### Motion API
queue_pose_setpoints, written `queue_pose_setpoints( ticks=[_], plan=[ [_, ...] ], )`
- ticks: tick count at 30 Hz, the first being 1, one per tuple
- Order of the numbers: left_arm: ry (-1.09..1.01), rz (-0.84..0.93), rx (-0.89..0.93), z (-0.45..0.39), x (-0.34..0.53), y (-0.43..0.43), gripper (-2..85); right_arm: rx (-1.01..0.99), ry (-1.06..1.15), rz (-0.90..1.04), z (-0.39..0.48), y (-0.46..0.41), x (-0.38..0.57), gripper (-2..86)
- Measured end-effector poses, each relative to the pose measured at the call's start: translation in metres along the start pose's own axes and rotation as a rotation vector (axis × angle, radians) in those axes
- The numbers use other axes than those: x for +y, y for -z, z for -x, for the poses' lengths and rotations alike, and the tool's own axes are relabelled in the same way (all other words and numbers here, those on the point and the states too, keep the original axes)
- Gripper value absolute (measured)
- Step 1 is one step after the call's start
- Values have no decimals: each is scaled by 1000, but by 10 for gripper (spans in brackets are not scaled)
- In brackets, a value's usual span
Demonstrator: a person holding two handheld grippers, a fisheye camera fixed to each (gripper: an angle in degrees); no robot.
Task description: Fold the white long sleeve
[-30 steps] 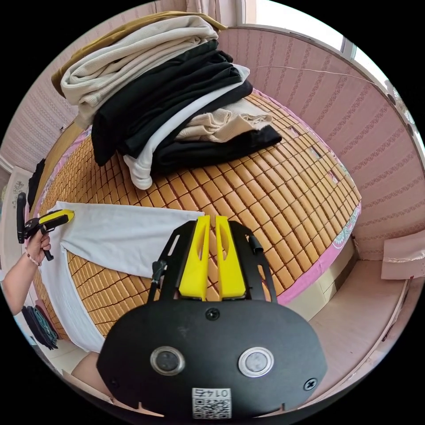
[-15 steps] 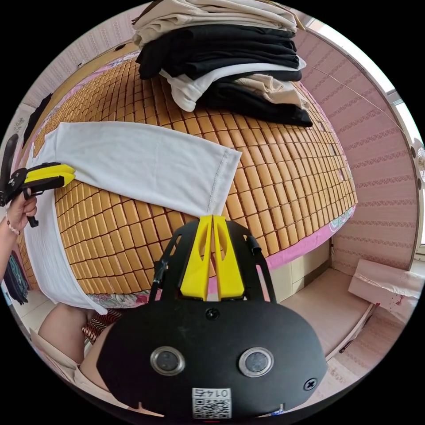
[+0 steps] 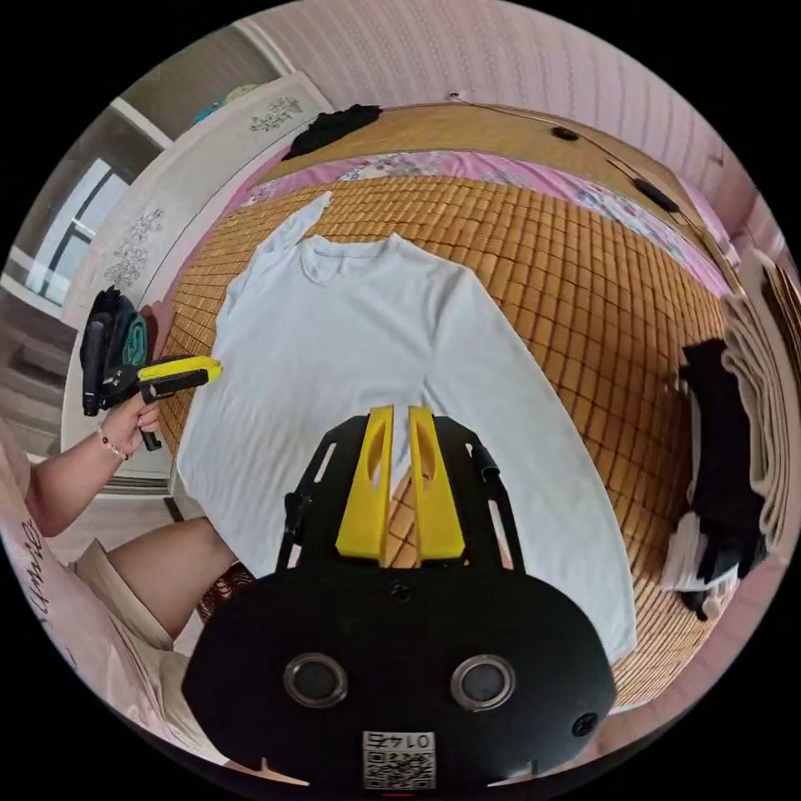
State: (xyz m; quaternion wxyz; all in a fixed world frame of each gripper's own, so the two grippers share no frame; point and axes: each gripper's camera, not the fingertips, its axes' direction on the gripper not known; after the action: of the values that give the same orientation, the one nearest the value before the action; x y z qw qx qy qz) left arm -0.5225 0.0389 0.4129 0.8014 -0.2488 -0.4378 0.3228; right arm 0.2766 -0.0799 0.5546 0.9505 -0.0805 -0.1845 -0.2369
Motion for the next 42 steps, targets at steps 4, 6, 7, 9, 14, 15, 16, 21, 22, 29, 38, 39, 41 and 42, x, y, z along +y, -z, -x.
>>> queue_pose_setpoints(
  ticks=[4, 6, 7, 9, 14, 15, 16, 21, 22, 29, 38, 39, 41, 42],
  plan=[
    [166, -33, -54, 82, 62, 16, 52, -133, 269, -37, 109, -58, -156, 75],
    [203, -37, -51, 104, 83, 15, 52, -140, 369, -30, 161, -85, -213, 82],
    [219, -34, -44, 115, 95, 12, 53, -122, 414, -19, 195, -105, -247, 87],
    [234, -29, -30, 129, 111, 7, 55, -106, 457, 20, 238, -137, -293, 96],
    [272, -12, 8, 165, 147, -1, 58, 12, 475, 147, 320, -228, -378, 98],
    [270, -17, 12, 168, 151, 0, 58, 31, 471, 166, 324, -237, -383, 89],
    [263, -26, 17, 174, 159, 2, 58, 55, 465, 203, 331, -253, -390, 65],
    [248, -64, 25, 192, 189, 9, 58, -36, 548, 178, 359, -263, -406, 6],
    [254, -73, 31, 197, 196, 11, 59, -108, 630, 140, 373, -254, -405, 5],
    [268, -150, 66, 226, 259, 49, 58, -594, 1167, 49, 443, -166, -361, 42],
    [512, -134, -122, 320, 369, 119, 57, -177, 909, 263, 425, -258, -373, 104],
    [531, -134, -145, 330, 373, 123, 57, -150, 910, 271, 426, -263, -371, 106],
    [605, -150, -231, 372, 384, 134, 58, -43, 896, 259, 435, -282, -365, 100],
    [620, -158, -250, 382, 385, 136, 58, -21, 887, 252, 438, -286, -365, 96]
  ],
)
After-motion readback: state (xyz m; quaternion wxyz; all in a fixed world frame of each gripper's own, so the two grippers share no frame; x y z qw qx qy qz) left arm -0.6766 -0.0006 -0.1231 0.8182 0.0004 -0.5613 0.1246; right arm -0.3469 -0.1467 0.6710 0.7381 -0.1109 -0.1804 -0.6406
